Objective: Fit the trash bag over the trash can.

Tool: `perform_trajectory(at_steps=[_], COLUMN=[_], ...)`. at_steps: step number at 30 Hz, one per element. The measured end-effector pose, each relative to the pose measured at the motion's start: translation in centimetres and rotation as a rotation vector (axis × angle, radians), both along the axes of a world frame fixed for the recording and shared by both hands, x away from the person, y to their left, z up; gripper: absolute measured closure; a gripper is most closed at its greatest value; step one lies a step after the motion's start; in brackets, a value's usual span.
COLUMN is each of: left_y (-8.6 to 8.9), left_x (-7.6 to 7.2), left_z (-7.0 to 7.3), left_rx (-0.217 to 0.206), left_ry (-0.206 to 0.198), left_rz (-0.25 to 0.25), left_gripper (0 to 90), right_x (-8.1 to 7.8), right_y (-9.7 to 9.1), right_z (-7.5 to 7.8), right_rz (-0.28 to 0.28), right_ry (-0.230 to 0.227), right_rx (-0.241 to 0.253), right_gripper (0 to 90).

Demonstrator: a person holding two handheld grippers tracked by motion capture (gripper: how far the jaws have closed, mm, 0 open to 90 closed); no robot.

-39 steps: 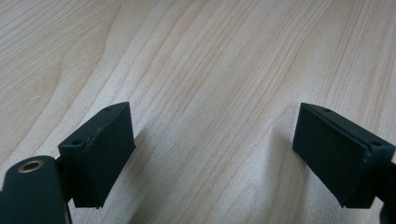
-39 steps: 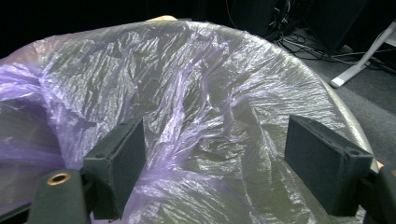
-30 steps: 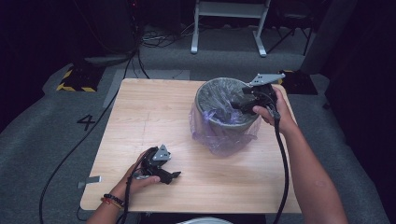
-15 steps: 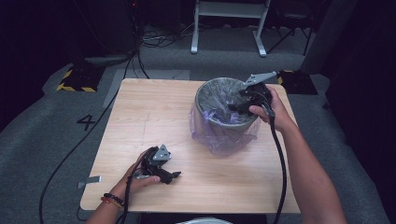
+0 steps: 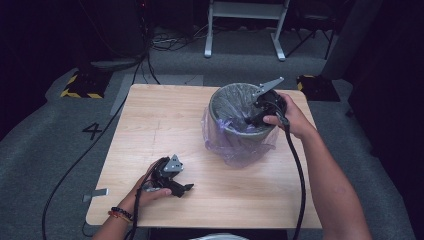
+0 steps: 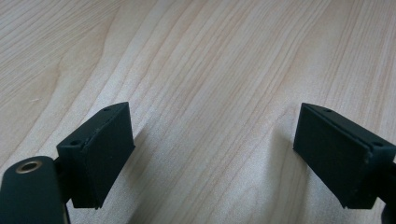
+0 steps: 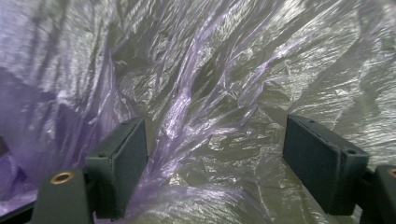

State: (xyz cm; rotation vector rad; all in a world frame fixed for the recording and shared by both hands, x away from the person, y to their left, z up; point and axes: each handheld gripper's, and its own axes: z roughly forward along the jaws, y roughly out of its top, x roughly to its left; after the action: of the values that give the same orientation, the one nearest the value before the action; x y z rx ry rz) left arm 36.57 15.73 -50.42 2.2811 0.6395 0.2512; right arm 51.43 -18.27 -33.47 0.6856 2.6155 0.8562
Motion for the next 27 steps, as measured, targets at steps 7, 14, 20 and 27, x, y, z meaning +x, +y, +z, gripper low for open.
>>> perform_trajectory(at_steps=[7,14,20,27], left_y=[0.0,0.0,0.0,0.0], left_x=[0.0,0.0,0.0,0.0], left_z=[0.0,0.0,0.0,0.0], left_rx=[0.000,0.000,-0.001,0.003], left_ry=[0.001,0.001,0.001,0.002], left_rz=[-0.002,-0.003,-0.003,-0.004], left_gripper=[11.7,11.6,11.6,11.6], right_x=[0.4,0.6,0.8,0.8], right_y=[0.8,1.0,1.5,1.7], right_z=[-0.2,-0.3,-0.4,-0.5], right_rz=[0.007,-0.002,-0.015,-0.024], right_ry=[0.045,0.074,0.096,0.112], right_rx=[-0.101,-0.139,-0.201,-0.232], right_gripper=[21.1,21.2,21.3,21.6])
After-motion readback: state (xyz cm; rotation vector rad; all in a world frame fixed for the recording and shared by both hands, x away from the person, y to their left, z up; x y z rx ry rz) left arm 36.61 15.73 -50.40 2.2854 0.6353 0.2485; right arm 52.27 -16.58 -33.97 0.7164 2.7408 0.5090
